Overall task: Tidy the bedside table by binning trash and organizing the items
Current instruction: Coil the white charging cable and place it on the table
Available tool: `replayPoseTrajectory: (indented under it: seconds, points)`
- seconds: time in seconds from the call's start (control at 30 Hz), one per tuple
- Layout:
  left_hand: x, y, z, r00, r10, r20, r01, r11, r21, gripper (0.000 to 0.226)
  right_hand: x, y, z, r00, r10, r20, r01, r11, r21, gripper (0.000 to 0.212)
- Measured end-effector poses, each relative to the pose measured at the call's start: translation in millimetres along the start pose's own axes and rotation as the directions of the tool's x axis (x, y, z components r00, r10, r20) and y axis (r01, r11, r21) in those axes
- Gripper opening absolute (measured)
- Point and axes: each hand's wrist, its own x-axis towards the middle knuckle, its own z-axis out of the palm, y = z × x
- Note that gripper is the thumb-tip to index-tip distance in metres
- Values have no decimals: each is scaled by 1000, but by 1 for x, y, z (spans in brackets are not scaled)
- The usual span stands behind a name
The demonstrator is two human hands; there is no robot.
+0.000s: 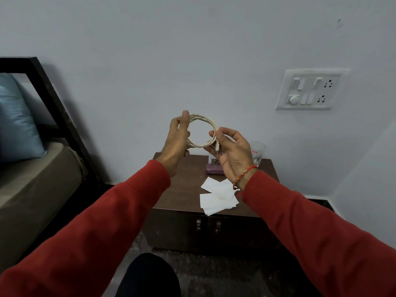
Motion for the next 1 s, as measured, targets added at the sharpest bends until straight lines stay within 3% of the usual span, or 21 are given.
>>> replayPoseTrajectory:
  seconds: [0.13, 0.33, 0.47, 0.57, 0.73, 0.83, 0.93, 1.0]
  points:
    - [-2, -6, 1, 964, 264, -15, -261, 960, 102, 40, 2, -1, -7, 998, 26, 51, -28, 999, 38, 6]
    - [4, -15, 19, 980, 147, -132, -148, 989, 1, 40, 3, 2, -5, 997, 19, 81, -23, 999, 41, 23]
    - [1, -14, 27, 966, 120, -228, -135, 989, -52, 41, 5, 5, 0, 997, -34, 63, 49, 969, -243, 20]
    - [-3, -14, 27, 934, 202, -294, -198, 979, 44, 38, 8, 2, -2, 998, -22, 56, 41, 933, -358, 18]
    - [-6, -20, 23, 872, 362, -330, -270, 917, 292, 35, 5, -4, 2, 988, 128, 87, -103, 963, -247, 24]
    - [-9, -22, 20, 838, 425, -342, -291, 879, 378, 35, 3, -4, 3, 977, 160, 144, -119, 958, -262, 30]
    - [-7, -30, 18, 843, 440, -309, -312, 869, 385, 35, 6, -1, 1, 976, 167, 139, -121, 949, -290, 21]
    - [-4, -37, 18, 872, 403, -278, -323, 900, 292, 35, 9, 0, -1, 971, 214, 105, -182, 950, -252, 20]
